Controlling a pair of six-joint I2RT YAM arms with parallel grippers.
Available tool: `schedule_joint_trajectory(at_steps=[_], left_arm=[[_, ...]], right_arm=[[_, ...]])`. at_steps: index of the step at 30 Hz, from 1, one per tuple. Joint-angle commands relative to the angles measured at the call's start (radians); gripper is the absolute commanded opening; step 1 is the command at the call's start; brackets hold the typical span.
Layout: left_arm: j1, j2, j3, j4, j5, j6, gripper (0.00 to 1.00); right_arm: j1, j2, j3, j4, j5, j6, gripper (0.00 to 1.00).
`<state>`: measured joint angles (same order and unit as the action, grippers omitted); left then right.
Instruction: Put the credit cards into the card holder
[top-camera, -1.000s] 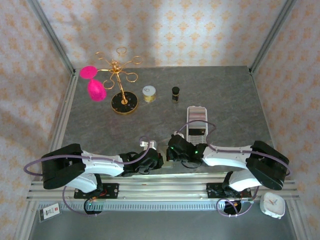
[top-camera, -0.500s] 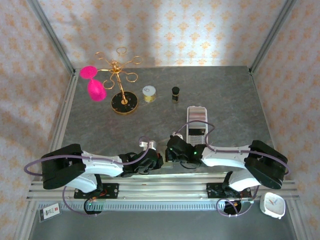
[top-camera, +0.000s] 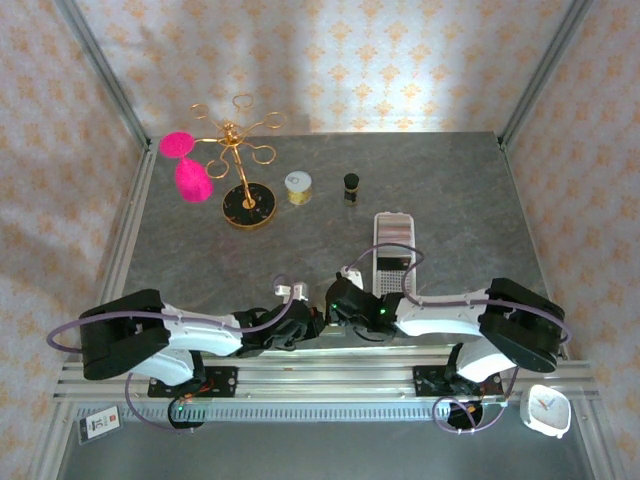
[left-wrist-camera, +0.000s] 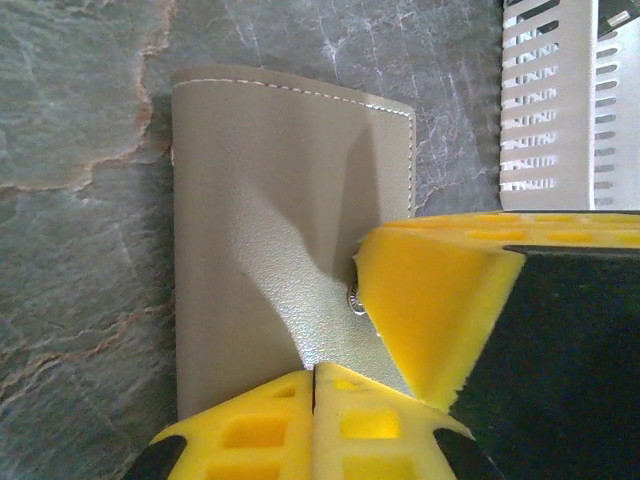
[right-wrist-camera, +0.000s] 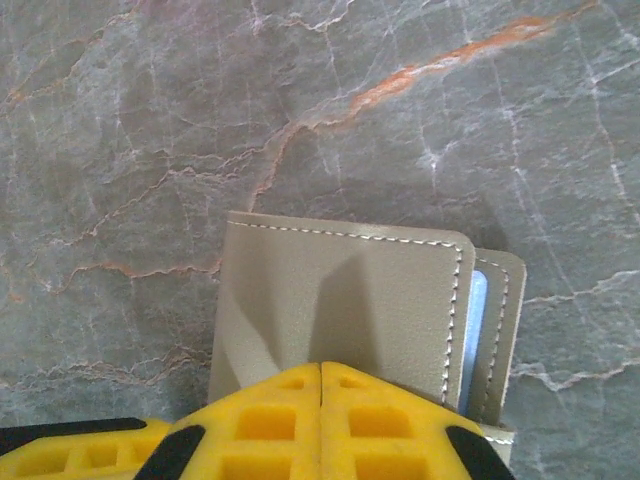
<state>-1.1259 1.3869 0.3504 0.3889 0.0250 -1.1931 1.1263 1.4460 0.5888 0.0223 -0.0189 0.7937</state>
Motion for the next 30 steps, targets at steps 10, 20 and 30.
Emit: schedule_joint_trajectory(at_steps=[10, 20, 30], left_arm=[[0.002, -0.061, -0.101, 0.039, -0.005, -0.052, 0.00], [0.038, -0.144, -0.156, 0.038, -0.031, -0.099, 0.00], [0.078, -0.324, -0.168, -0.140, -0.097, -0.117, 0.00]], right_arm=[[0.076, 0.084, -0.073, -0.143, -0.003, 0.077, 0.00], [0.153, 0.092, -0.124, -0.095, 0.056, 0.061, 0.00], [0.218, 0.207, -0.071, -0.238, 0.139, 0.101, 0.00]])
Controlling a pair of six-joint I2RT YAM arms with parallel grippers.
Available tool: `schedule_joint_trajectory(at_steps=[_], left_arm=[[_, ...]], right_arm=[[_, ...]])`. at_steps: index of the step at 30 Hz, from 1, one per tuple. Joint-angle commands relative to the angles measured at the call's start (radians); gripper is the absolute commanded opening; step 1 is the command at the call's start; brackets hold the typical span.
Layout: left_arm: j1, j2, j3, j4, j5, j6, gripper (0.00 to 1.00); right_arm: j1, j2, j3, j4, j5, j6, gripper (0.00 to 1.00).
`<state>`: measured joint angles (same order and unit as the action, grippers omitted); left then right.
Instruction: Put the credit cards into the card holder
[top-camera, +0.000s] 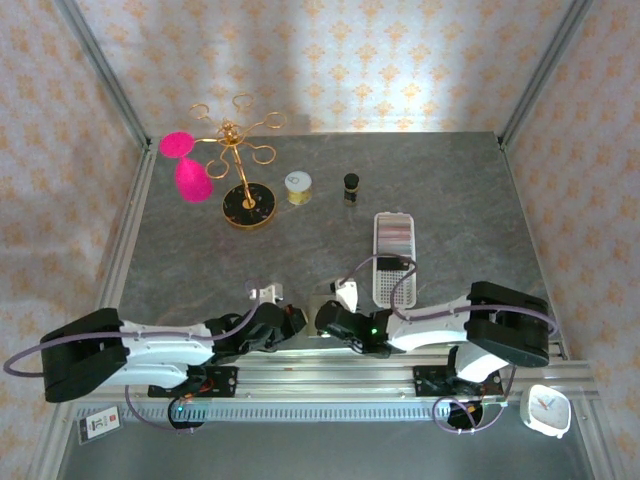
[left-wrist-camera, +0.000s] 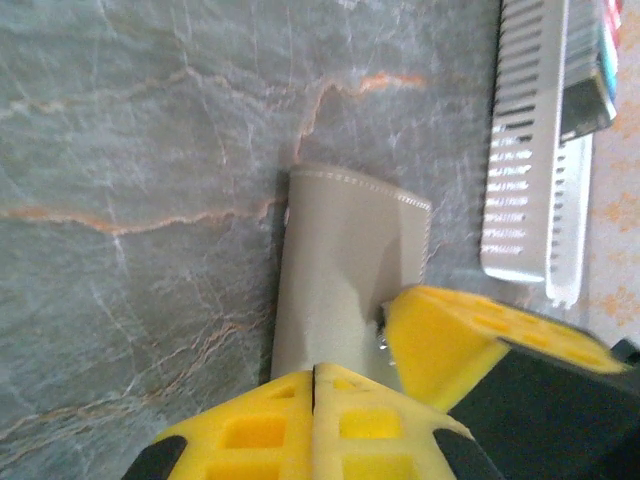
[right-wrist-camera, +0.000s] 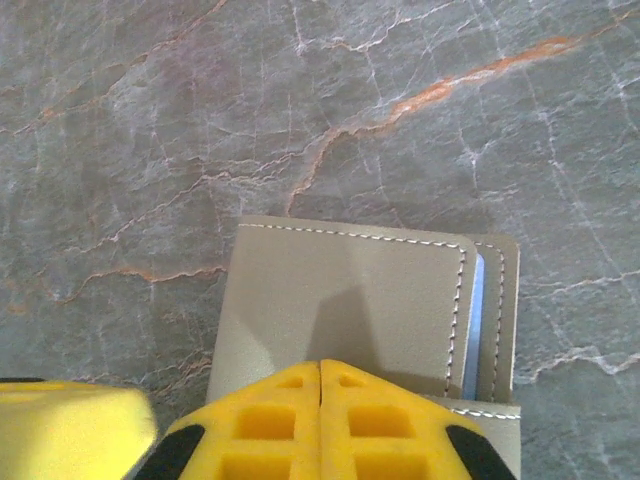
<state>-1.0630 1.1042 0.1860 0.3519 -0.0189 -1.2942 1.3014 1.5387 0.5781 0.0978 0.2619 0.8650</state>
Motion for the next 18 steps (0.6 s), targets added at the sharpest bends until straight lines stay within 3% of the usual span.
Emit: schedule_joint_trajectory(at_steps=[1, 6, 14, 18], left_arm=[[0.020, -0.062, -0.002, -0.130, -0.061, -0.014, 0.00], [0.040, -0.163, 0.001, -0.240, -0.103, -0.009, 0.00], [0.057, -0.255, 0.087, -0.477, -0.194, 0.042, 0.00], [0.067, -0.309, 0.140, -0.578, -0.231, 0.079, 0.06]], right_arm=[[0.050, 0.124, -0.059, -0.329, -0.132, 0.036, 0.00], [0.082, 0.168, -0.024, -0.402, -0.097, 0.063, 0.00], [0.082, 0.118, 0.039, -0.333, -0.090, 0.057, 0.00], [0.077, 0.071, 0.113, -0.296, -0.031, 0.053, 0.21]])
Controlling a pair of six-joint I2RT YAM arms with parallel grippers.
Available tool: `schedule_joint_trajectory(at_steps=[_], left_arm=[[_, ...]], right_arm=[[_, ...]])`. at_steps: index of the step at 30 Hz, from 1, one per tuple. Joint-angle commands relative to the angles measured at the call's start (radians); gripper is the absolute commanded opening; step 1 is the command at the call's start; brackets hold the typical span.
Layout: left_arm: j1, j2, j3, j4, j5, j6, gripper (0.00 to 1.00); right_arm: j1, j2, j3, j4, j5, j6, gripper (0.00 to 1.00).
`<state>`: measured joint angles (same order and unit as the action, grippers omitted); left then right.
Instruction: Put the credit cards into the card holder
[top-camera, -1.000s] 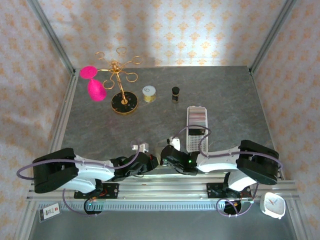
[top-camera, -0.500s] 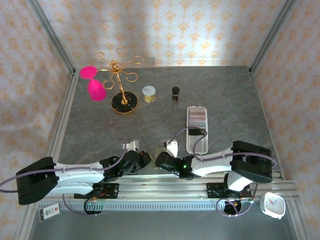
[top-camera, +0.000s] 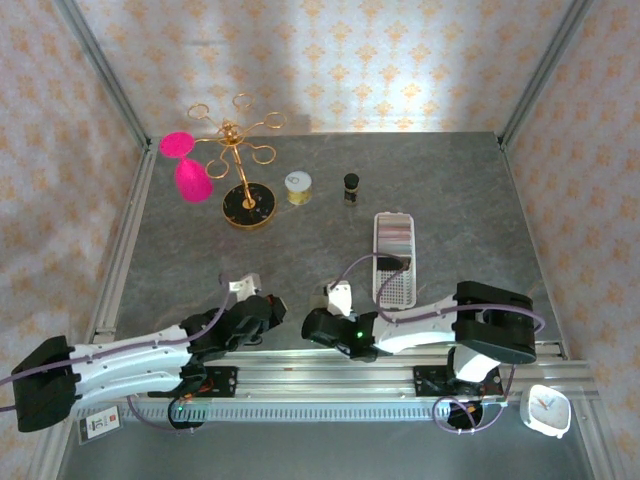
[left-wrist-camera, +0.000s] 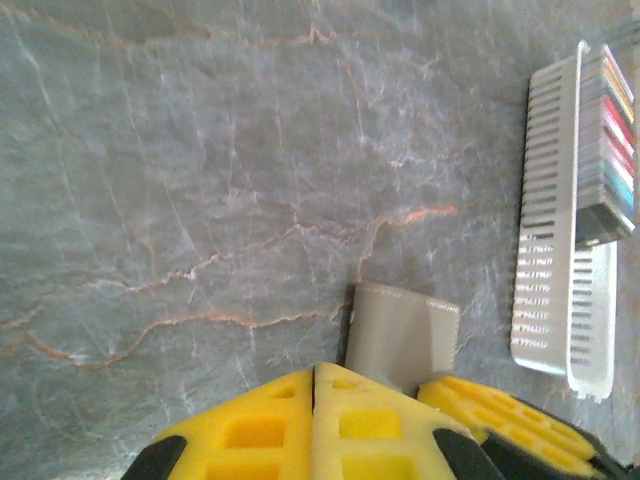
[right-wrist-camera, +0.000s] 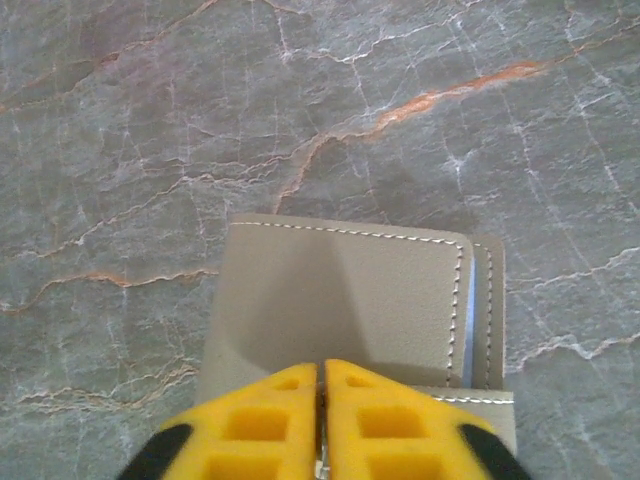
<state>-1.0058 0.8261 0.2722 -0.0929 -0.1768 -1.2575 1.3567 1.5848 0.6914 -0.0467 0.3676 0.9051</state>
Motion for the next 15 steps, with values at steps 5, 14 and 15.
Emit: schedule_joint_trajectory(at_steps=[5, 14, 15], left_arm=[[0.016, -0.088, 0.142, -0.273, -0.144, 0.085, 0.23], [0.036, -0.118, 0.336, -0.467, -0.321, 0.208, 0.63], [0.038, -0.110, 0.351, -0.467, -0.352, 0.221, 0.74]], right_arm=[[-0.001, -0.018, 0.111, -0.160, -0.049, -0.021, 0.40], [-0.076, -0.250, 0.143, -0.145, 0.016, -0.162, 0.44], [-0.087, -0.306, 0.125, -0.122, 0.028, -0.202, 0.50]])
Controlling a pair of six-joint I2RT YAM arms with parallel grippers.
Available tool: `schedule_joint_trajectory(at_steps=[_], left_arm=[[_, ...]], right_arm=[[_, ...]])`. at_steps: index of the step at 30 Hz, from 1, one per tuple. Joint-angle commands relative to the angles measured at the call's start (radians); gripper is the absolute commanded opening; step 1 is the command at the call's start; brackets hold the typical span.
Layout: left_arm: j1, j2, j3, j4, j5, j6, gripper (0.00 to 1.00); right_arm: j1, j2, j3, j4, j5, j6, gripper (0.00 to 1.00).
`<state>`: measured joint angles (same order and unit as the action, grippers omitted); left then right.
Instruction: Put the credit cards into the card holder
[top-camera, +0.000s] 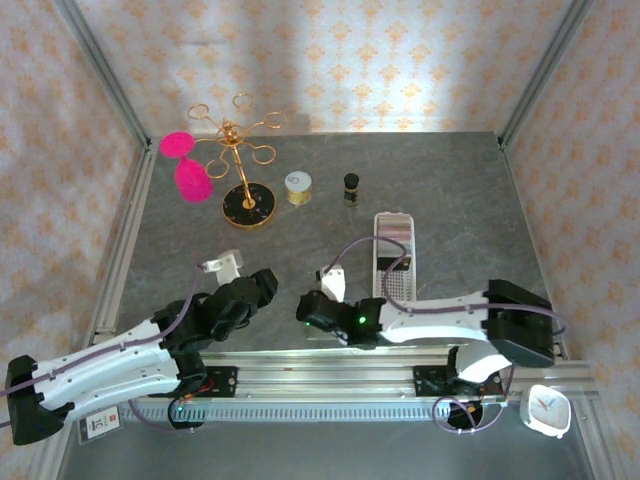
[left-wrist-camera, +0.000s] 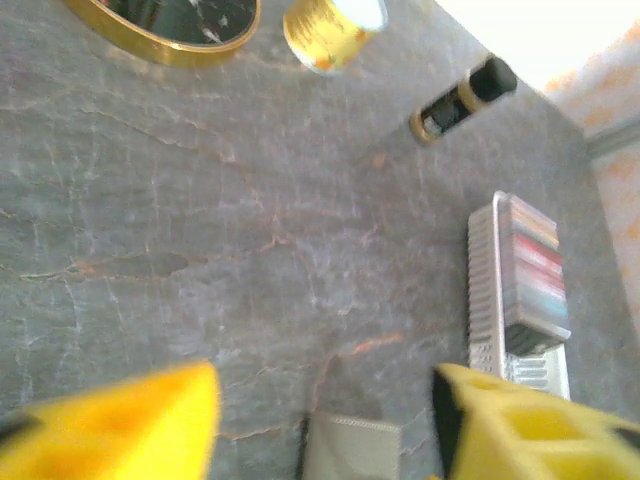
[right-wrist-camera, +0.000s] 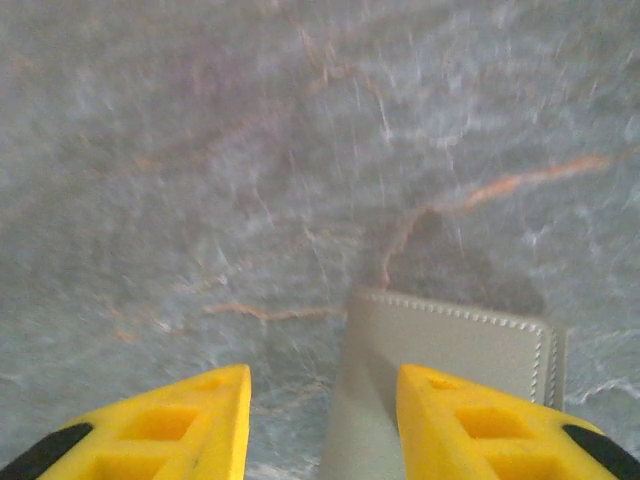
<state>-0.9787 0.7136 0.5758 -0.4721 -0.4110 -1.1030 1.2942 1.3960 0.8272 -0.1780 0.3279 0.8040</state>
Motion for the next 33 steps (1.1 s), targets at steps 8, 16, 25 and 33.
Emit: schedule_joint_trajectory(at_steps=[8, 16, 25, 33], left_arm=[[0.053, 0.084, 0.089, 0.100, -0.356, 0.367, 0.99], [0.354, 0.062, -0.073, 0.499, -0.317, 0.594, 0.97], [0.647, 0.187, -0.209, 0.838, -0.207, 0.805, 0.99], [0.878, 0.233, -0.371, 1.162, 0.000, 0.913, 0.99]], right_arm=[[-0.127, -0.522, -0.192, 0.253, 0.280, -0.480, 0.82], [-0.447, -0.650, -0.331, 0.505, 0.326, -0.764, 0.90], [-0.921, -0.680, -0.519, 0.817, 0.172, -0.918, 1.00], [-1.162, -0.491, -0.615, 0.956, 0.032, -0.867, 1.00]])
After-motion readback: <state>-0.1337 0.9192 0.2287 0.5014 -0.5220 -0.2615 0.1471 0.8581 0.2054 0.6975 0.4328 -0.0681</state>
